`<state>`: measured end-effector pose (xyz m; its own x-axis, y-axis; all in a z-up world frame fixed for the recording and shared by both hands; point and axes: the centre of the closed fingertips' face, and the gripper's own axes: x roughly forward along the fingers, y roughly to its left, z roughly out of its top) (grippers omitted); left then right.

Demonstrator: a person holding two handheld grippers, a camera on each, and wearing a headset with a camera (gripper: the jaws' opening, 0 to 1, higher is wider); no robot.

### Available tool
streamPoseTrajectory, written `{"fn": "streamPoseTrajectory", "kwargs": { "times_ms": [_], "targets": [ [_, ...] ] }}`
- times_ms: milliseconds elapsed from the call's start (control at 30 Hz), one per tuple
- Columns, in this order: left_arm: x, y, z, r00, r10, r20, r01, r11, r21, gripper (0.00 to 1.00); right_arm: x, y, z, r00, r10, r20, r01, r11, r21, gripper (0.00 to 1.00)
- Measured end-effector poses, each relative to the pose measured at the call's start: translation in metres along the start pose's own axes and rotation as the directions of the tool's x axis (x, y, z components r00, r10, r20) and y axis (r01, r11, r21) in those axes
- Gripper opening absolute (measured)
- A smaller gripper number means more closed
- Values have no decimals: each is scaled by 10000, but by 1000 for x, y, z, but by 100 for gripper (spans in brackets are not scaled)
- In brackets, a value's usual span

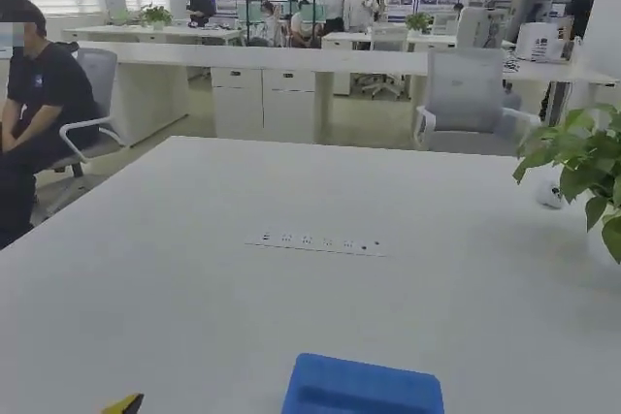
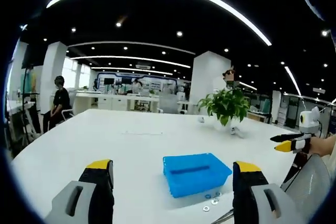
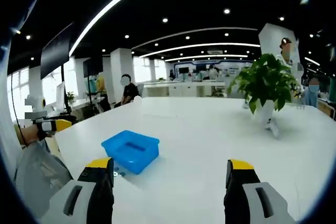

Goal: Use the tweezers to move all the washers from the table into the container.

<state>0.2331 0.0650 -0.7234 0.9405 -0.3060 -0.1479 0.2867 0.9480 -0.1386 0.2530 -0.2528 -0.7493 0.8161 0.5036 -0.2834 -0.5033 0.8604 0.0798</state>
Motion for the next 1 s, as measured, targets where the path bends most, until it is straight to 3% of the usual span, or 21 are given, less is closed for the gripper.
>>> {"fn": "streamPoseTrajectory", "kwargs": {
  "times_ms": [1000],
  "targets": [
    [1,0,-9,9988,30,-484,-21,9998,175,94,0,0,-2,9999,-11,-115,10,10000,-89,84]
  ]
}}
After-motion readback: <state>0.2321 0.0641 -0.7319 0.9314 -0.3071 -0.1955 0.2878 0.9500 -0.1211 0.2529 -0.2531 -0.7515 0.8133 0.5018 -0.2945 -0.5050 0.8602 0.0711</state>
